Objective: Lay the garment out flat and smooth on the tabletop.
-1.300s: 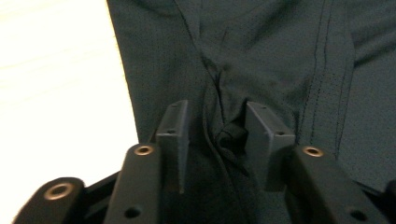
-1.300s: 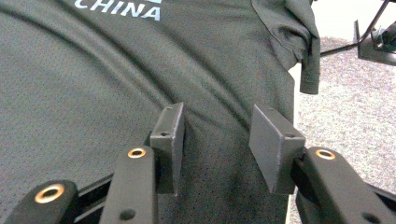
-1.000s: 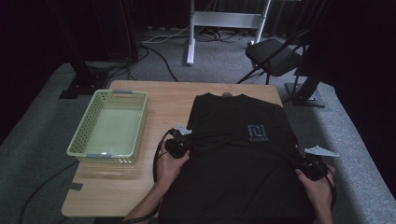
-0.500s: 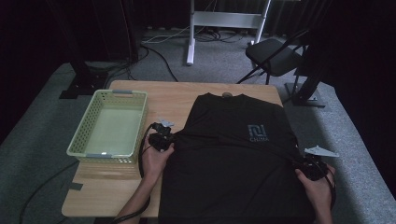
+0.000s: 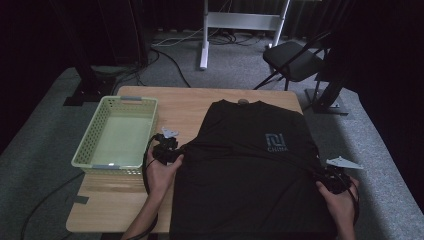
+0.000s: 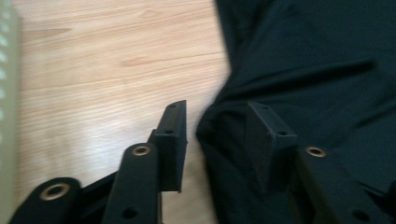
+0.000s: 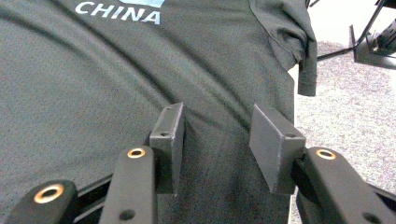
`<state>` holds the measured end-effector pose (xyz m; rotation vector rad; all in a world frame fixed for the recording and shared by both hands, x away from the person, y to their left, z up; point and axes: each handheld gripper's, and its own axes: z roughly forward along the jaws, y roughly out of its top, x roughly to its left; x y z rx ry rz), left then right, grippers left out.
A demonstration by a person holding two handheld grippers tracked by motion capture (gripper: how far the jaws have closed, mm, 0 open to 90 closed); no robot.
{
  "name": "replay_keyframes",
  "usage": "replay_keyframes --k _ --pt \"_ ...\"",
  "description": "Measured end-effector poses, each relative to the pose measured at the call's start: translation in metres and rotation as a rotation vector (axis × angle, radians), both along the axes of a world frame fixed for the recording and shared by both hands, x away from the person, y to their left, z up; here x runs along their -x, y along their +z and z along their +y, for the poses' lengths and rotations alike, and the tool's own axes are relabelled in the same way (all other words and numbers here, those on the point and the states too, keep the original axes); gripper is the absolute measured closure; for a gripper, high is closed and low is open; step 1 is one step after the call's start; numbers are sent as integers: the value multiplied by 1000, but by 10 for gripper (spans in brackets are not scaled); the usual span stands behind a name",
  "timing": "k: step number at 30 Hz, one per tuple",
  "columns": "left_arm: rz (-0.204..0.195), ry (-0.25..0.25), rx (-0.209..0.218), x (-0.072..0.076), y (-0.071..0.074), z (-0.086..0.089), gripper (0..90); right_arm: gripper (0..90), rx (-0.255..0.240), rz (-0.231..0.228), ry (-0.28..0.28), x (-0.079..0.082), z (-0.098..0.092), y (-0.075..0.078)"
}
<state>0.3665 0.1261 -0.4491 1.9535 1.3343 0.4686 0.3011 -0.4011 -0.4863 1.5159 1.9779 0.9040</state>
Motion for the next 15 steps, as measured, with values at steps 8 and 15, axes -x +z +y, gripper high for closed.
replay_keyframes --k 8,15 --pt "22 -63 -3 14 -10 -17 559 549 -3 -9 -2 1 0 -1" --pt "29 -66 -79 17 -22 -27 544 548 -3 -13 0 1 0 -1"
